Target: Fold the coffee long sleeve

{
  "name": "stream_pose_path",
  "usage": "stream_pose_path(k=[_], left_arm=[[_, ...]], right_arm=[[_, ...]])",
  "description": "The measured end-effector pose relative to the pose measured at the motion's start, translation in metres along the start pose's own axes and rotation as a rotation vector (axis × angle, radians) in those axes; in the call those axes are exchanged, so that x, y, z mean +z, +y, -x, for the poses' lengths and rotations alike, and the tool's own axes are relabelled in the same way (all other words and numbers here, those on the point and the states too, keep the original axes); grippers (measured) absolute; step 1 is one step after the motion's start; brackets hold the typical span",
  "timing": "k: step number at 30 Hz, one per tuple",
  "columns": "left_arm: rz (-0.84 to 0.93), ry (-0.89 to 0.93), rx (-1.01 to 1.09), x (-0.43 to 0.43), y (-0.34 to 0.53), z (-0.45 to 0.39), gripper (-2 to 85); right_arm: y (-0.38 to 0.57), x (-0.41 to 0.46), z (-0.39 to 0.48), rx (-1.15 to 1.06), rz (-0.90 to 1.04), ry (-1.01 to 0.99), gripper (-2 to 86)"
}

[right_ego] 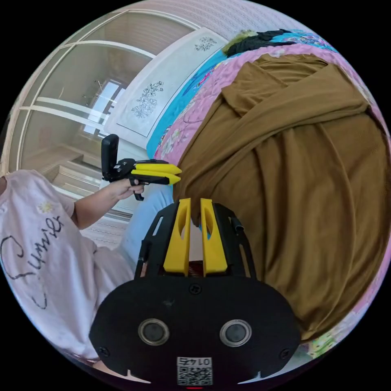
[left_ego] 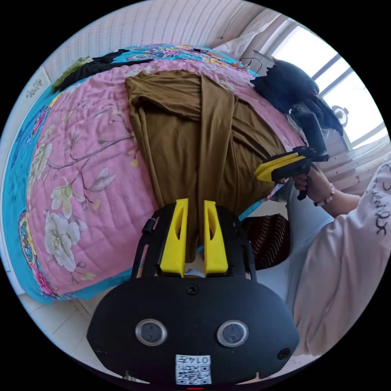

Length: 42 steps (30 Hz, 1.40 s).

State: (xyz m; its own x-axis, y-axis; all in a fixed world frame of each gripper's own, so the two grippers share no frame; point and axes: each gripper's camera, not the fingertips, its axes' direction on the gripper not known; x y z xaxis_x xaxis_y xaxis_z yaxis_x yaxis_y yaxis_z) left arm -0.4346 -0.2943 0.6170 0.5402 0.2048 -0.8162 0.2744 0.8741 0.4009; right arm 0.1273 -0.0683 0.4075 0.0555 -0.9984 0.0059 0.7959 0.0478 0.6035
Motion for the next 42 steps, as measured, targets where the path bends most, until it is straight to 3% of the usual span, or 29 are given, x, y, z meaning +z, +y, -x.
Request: stream_pose_path(k=[4,7,13,17,23,34,42], left_arm=[[0.012,-0.065,0.006,0.007,0.012,-0.011,6.5],[-0.008,-0.036,0.005,-0.002,0.02,-0.009,5.0],[-0.045,0.013,0.005,-0.03,0.038,-0.009,1.9],[-0.093,0.024,0.005,-0.058,0.048,-0.016,4.3],[-0.061,0.03,0.019,-0.066,0.057,-0.018,0.2],[-0.057,0.073,-0.026,-0.129,0.08,-0.026,-0.1],[0.037,0.045,-0.005,-0.157,0.095,-0.049,4.4]], right_arm=[[-0.001,0.028,0.001,0.014,-0.021,0.122,2.1],[0.002,0.033,0.004,-0.014,-0.026,0.077,0.7],[0.015,0.027,0.007,-0.003,-0.047,0.243,2.1],[0.006,0.028,-0.022,0.095,-0.098,0.219,6.4],[0.017,0.04,-0.032,0.114,-0.08,0.24,1.2],[0.065,0.057,-0.047,0.146,-0.069,0.134,2.2],[0.093,0.132,-0.039,0.061,0.144,0.071,5.5]])
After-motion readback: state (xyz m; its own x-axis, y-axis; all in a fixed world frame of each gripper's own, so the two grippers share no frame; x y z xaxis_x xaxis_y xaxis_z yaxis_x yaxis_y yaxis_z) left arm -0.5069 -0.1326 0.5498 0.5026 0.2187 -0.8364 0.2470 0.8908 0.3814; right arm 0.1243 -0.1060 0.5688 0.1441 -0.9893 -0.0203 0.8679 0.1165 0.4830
